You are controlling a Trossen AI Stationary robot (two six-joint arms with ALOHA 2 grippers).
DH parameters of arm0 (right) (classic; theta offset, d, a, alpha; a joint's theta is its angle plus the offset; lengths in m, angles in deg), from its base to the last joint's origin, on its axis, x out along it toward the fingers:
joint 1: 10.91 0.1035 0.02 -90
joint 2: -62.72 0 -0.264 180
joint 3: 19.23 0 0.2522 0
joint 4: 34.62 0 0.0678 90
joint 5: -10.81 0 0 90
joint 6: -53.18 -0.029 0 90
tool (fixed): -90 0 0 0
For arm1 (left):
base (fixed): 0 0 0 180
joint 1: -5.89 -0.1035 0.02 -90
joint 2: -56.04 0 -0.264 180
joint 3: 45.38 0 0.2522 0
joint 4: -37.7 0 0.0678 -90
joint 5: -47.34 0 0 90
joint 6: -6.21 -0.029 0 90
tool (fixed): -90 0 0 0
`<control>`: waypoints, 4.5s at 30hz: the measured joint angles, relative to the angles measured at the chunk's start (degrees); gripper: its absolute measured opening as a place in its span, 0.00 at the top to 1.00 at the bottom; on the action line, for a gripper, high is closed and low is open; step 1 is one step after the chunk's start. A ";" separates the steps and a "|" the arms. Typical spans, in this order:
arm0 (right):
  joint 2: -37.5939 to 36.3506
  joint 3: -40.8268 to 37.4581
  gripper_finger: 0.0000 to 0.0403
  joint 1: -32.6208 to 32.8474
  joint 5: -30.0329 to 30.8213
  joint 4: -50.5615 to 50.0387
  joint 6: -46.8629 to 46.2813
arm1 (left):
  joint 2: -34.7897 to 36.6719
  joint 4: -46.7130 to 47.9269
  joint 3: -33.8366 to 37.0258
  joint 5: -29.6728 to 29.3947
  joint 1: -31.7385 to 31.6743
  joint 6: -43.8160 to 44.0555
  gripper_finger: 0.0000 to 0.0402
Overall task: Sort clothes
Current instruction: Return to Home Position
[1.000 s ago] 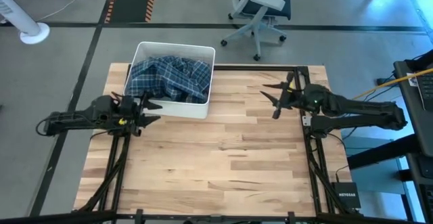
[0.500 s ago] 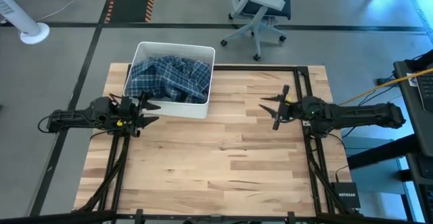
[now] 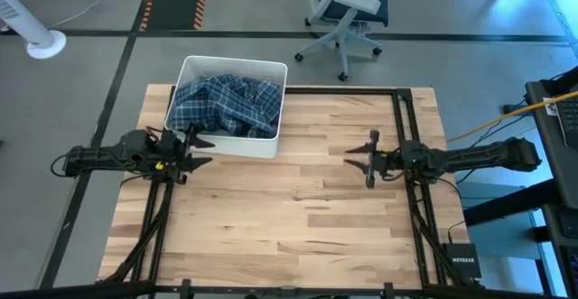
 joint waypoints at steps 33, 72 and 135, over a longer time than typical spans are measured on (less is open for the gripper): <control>-8.55 0.01 0.66 -18.88 -11.28 -8.60 -0.71 | 3.06 -4.63 3.19 5.30 4.96 -0.51 0.93; -8.52 -0.01 0.66 -18.75 -9.07 -11.17 -1.08 | 3.08 7.84 5.90 -5.04 10.08 8.26 0.93; -27.89 -0.01 0.91 -18.73 -7.08 -27.04 1.55 | 3.06 -3.21 9.44 -8.79 5.74 -4.49 0.93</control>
